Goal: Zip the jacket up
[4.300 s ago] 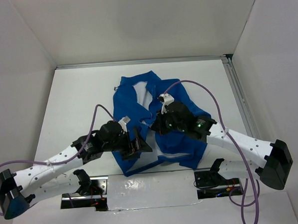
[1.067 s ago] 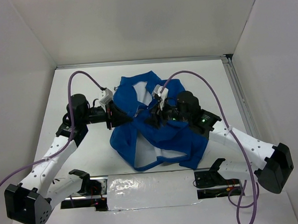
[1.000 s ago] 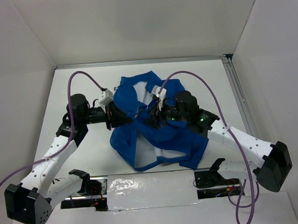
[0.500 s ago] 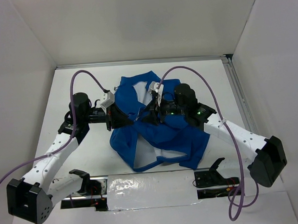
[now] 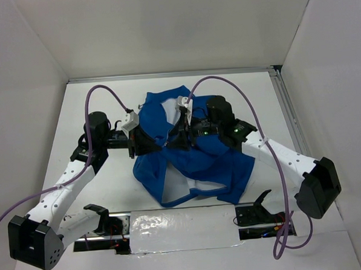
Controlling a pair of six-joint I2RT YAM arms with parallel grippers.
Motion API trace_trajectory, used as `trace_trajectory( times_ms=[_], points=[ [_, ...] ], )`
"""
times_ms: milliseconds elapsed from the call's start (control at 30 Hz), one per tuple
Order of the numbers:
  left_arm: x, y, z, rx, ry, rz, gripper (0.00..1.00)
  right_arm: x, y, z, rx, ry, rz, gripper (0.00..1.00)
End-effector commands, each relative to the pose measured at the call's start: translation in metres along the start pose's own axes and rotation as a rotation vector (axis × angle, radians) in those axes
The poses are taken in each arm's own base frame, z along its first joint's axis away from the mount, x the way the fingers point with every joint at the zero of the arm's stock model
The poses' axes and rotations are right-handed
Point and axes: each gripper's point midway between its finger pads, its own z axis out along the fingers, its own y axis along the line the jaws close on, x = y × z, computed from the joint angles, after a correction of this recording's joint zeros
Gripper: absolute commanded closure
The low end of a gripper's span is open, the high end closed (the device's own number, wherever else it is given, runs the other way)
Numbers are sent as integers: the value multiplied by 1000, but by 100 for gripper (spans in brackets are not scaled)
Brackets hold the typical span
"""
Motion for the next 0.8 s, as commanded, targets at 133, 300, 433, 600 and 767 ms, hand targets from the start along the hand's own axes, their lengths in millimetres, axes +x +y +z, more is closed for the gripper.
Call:
trace_trajectory(
  times_ms=[133, 300, 433, 600, 767],
  points=[
    [-28, -14, -3, 77, -38, 171, 100, -21, 3, 6, -60, -23, -61, 35],
    [-29, -12, -2, 72, -38, 171, 100, -14, 8, 12, -100, 5, -93, 41],
    [-29, -11, -2, 71, -38, 167, 100, -10, 7, 14, -77, 13, -96, 72],
    [-25, -11, -3, 44, -38, 146, 100, -12, -16, 12, 84, -1, -63, 94],
    [-22, -13, -6, 4, -42, 123, 100, -12, -31, 4, 216, -13, -16, 100]
  ],
)
